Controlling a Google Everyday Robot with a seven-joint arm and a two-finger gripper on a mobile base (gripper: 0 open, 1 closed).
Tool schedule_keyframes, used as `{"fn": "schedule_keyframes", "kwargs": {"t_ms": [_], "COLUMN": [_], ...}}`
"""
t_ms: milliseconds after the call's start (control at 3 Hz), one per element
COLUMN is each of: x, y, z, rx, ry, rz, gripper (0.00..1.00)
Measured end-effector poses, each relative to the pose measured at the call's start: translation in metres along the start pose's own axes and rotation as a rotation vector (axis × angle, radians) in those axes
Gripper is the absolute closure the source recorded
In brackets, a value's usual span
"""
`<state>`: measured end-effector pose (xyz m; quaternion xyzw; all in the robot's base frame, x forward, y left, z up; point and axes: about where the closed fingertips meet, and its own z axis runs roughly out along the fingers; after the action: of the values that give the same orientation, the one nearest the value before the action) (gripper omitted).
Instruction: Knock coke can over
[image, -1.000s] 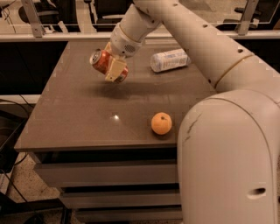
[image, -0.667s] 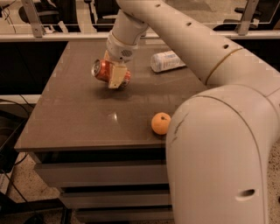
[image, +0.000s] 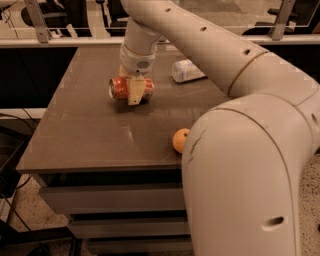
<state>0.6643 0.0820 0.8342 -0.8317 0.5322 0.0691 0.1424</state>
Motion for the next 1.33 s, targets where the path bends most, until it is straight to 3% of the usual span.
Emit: {"fn": "schedule_keyframes", "kwargs": {"t_ms": [667, 1000, 1333], "x": [0.0068, 0.0083, 0.009], "y": [0.0075, 0.0085, 0.0077], "z": [0.008, 0.0072, 0.0052], "rx": [-0.054, -0.067, -0.074], "ry": [0.105, 0.117, 0.117], "rz": [-0.079, -0.103, -0.122], "gripper": [0.35, 0.12, 0.0]}}
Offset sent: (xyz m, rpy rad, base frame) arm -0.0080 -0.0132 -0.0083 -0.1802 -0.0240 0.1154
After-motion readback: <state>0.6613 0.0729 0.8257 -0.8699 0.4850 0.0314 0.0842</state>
